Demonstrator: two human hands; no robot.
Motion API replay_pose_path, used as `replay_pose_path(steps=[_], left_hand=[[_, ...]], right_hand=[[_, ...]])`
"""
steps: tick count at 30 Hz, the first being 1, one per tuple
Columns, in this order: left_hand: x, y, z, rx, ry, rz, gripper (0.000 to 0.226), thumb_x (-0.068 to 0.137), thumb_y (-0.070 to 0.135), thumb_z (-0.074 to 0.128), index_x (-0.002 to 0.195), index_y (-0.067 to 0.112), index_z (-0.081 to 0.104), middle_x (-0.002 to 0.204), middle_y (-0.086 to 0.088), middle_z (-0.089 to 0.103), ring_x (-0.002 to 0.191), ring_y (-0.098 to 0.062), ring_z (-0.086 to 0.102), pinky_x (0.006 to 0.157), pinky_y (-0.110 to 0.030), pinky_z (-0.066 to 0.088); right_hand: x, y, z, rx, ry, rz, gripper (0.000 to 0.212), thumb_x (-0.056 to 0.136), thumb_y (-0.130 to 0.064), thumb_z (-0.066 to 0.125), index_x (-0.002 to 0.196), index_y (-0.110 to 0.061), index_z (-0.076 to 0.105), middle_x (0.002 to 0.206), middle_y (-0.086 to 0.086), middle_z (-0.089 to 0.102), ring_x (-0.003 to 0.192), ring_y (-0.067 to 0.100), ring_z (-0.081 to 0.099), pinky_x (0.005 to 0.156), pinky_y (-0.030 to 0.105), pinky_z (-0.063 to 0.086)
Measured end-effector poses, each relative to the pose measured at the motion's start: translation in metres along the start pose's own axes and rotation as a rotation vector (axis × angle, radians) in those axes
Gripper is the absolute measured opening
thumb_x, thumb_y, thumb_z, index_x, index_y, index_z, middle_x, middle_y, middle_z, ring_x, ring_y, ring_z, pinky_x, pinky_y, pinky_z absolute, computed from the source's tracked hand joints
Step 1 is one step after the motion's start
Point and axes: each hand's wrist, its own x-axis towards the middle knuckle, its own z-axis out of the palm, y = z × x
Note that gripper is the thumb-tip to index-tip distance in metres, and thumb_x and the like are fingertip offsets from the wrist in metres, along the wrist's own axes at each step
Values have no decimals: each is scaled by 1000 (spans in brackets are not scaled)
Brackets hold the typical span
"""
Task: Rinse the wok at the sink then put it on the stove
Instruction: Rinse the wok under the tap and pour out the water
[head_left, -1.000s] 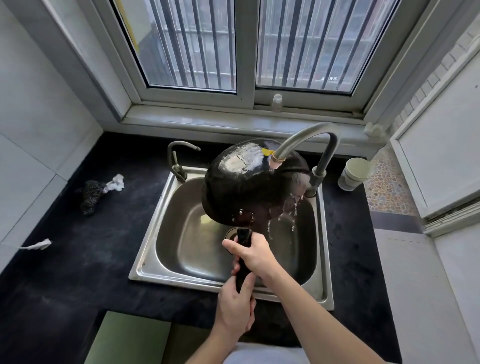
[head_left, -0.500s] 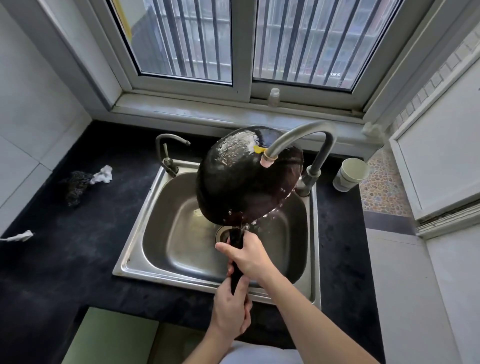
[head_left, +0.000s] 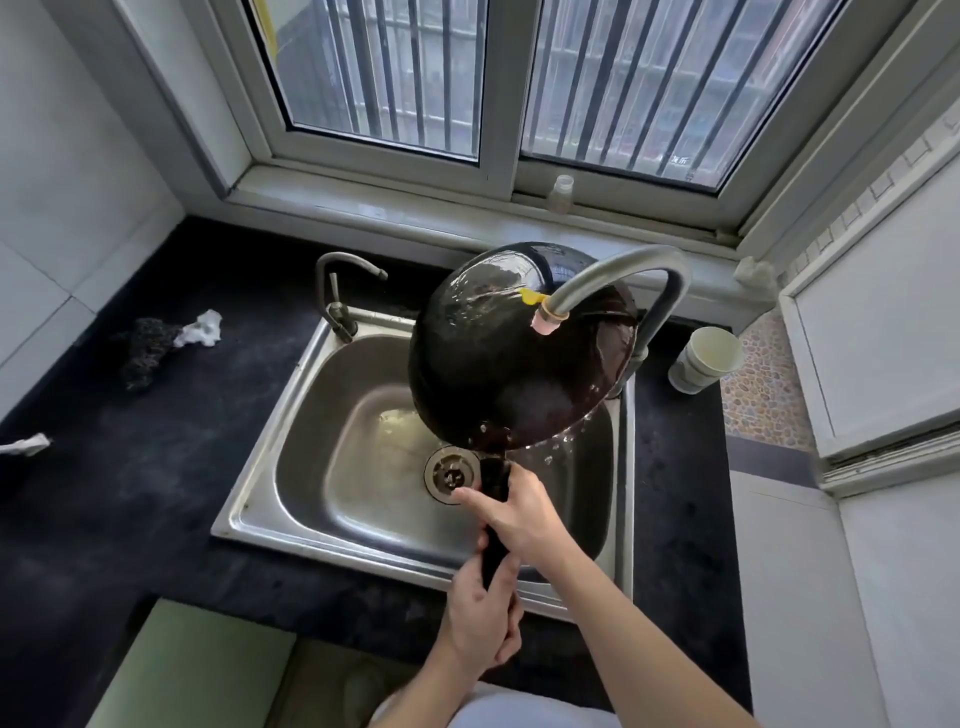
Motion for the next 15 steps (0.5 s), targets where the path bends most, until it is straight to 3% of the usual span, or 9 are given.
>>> replay_pose_path(steps=[3,7,15], left_hand=[[2,-3,4,-15,-11,-4,36,88,43,49,92,8,53,49,-3,45,29,-14,36,31,-21,33],[4,-7,7,-21,-11,-10,34,87,45,50,92,11,54,49,-5,44,29,-15,36,31,-21,32],[-3,-9,-3,-37,46,-62,29,94,38,49,96,9,54,49,-5,43,29,-14,33,31,-21,29]], right_hand=[[0,3,-4,-23,-4,5,30,90,-22,73,92,2,56,62,6,62,44,14,60,50,28,54],[-1,4,-8,-53,-11,-12,31,91,-24,73,93,2,56,61,5,62,44,11,60,51,25,54],[3,8,6,-13,-61,4,34,91,-22,72,96,5,53,58,5,61,43,14,60,52,30,56]])
